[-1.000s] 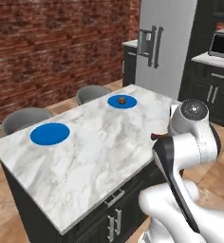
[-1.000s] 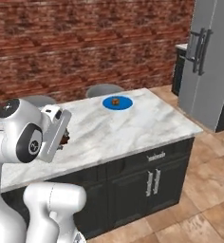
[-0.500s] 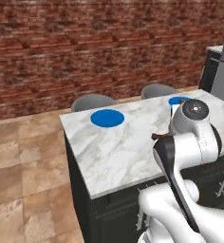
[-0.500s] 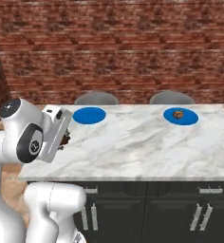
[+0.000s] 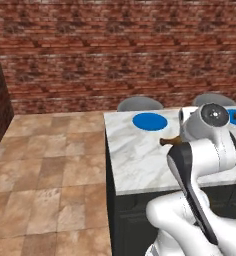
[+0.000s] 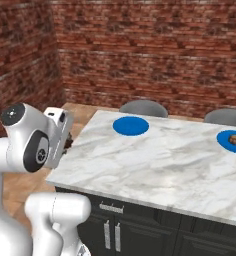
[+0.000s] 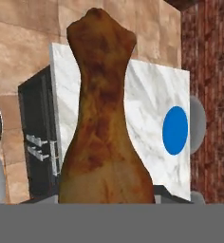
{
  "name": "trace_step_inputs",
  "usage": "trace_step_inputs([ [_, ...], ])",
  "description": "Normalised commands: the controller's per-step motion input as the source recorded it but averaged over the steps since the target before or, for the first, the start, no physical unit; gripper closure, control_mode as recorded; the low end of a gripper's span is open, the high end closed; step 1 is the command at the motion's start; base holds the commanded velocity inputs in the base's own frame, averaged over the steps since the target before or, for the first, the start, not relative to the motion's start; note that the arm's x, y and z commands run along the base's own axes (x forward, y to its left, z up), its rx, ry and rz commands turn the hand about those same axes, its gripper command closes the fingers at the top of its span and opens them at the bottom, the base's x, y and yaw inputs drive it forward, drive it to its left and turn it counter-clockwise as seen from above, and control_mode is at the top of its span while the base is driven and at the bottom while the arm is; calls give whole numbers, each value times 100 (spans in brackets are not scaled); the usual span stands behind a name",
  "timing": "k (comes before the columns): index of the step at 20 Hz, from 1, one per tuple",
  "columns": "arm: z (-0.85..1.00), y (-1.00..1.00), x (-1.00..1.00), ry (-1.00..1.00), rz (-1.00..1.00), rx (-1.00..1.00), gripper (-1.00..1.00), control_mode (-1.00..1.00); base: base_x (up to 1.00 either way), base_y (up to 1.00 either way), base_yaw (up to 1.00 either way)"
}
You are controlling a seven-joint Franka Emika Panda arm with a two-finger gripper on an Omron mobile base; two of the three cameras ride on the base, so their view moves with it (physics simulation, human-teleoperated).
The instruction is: Take the chicken drumsticks from the pan and place one on each plate on the dining counter.
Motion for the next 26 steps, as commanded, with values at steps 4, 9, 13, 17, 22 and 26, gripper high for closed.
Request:
trace_step_inputs([
  [4, 9, -24, 25, -26, 14, 1, 100, -100, 0, 0, 0],
  [9, 39, -20, 30, 8, -27, -2, 100, -100, 0, 0, 0],
  [13, 10, -28, 83, 26, -27, -4, 100, -100, 0, 0, 0],
  [17, -2, -51, 88, 16, -2, 1, 100, -100, 0, 0, 0],
  [22, -54, -42, 67, -1, 3, 2, 100, -100, 0, 0, 0],
  [26, -64, -5, 74, -4, 9, 0, 100, -100, 0, 0, 0],
])
